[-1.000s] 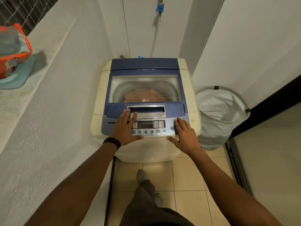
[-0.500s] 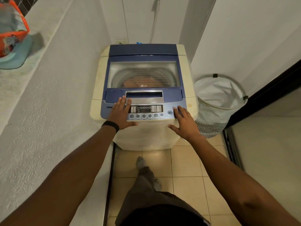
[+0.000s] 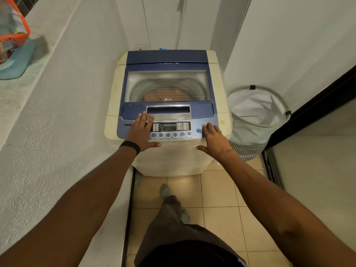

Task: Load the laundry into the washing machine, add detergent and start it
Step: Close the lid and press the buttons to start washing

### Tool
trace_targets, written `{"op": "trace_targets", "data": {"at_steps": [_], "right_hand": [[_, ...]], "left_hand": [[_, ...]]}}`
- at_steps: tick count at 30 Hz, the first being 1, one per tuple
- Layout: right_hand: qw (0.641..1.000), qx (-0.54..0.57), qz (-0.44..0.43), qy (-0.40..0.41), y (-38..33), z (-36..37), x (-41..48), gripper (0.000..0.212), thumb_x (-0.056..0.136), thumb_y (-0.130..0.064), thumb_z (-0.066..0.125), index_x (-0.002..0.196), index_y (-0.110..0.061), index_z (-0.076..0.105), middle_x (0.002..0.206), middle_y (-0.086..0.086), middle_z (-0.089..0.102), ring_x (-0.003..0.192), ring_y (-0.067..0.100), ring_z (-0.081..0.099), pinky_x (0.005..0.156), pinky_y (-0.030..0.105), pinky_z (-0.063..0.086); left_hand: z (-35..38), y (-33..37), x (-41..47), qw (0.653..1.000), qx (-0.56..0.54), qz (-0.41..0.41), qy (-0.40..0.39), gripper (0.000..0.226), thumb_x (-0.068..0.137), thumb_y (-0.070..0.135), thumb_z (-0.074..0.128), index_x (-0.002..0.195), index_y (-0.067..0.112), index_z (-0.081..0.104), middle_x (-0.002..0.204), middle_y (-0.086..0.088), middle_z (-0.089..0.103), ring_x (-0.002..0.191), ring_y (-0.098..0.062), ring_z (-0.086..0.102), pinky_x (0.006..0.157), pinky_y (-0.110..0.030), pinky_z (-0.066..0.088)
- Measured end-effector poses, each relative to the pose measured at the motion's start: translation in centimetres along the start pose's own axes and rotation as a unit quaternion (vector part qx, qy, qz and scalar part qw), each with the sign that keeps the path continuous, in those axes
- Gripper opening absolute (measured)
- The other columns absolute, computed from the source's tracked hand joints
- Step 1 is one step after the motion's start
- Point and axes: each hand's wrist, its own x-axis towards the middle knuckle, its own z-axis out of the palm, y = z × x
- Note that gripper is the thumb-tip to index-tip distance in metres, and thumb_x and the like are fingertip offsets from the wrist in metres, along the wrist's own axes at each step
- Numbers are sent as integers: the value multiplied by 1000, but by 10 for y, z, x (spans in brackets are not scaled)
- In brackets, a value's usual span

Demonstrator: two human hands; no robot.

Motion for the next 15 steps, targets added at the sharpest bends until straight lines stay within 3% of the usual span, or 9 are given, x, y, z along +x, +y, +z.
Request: {"op": "trace_targets", "data": {"at_steps": [4,8,15], "right_hand": [[1000,-3,12,-7,-8,1,-9,107,92,-58,64,161,-3,3,167,19,8,155,44,6,124,49,24],[1000,4,13,-3,-13,5,-16,99,93,-58,62,162,-12,7,169,18,4,155,44,3,120,51,31],[999,22,23,-5,-17,13,-26,99,96,-57,59,163,-22,-5,170,16,-10,155,40,-9,123,49,23]], "left_hand": [[0,-1,1,1000,-1,2,-7,131,75,82,62,164,15,-7,170,-19,-10,158,-38,-7,127,-49,3],[-1,-1,0,1000,0,0,-11,130,77,82,62,163,15,-8,170,-18,-12,158,-37,-9,127,-48,1],[0,-2,1,1000,-6,-3,-17,130,77,81,62,163,16,-10,170,-17,-15,157,-36,-12,126,-48,-1]]}}
